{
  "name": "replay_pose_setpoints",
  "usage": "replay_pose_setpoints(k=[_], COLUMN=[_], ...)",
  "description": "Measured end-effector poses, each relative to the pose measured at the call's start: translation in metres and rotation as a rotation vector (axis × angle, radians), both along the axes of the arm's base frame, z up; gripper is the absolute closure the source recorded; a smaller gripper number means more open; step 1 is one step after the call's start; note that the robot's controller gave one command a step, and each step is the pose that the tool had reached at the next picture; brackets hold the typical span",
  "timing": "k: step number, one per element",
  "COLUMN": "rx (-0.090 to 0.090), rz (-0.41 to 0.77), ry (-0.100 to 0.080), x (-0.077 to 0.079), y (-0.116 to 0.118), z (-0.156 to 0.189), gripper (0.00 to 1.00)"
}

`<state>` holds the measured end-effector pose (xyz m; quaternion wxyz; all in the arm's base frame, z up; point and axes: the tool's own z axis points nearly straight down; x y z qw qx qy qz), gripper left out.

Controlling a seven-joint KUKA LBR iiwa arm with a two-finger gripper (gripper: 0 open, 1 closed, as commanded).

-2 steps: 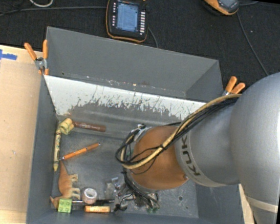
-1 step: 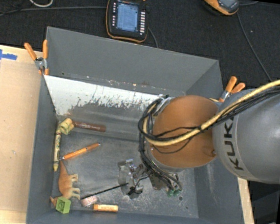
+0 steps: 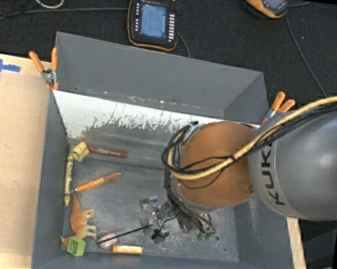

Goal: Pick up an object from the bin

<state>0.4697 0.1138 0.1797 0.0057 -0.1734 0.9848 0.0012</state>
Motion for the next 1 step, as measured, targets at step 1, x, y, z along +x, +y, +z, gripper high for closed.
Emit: replay_pose_setpoints(k=[1], rx=[0.001], rz=[-0.002], ry=[-0.002], x=[0.0006], y=[0.0006], z=[0.0154], gripper=[1.00])
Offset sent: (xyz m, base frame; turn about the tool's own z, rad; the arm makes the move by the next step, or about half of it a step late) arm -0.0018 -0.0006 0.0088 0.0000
